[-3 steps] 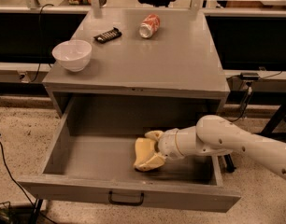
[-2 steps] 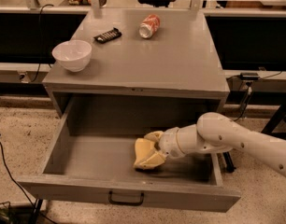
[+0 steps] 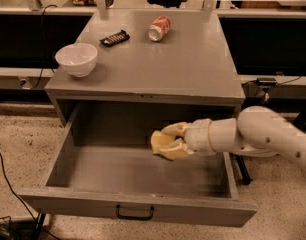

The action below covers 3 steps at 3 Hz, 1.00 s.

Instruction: Pick sponge from top drawer and place on counter

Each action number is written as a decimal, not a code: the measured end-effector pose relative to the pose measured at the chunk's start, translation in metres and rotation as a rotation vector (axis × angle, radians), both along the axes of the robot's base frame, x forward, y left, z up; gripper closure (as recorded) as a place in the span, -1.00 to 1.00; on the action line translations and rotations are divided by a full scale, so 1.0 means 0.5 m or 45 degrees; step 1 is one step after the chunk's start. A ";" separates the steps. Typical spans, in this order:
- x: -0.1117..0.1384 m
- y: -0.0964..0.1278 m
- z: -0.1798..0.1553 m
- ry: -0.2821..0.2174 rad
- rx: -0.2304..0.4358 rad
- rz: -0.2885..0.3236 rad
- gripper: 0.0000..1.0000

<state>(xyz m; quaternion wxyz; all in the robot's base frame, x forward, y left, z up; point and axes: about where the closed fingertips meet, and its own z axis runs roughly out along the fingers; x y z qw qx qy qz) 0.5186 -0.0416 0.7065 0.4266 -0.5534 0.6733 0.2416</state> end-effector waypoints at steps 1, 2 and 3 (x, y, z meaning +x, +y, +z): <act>-0.014 -0.064 0.167 -0.189 0.001 0.013 1.00; -0.028 -0.111 0.306 -0.303 -0.054 0.072 1.00; -0.007 -0.155 0.400 -0.350 -0.141 0.118 1.00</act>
Offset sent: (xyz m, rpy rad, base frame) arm -0.0214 -0.0898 0.2402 -0.0986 -0.3486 0.1084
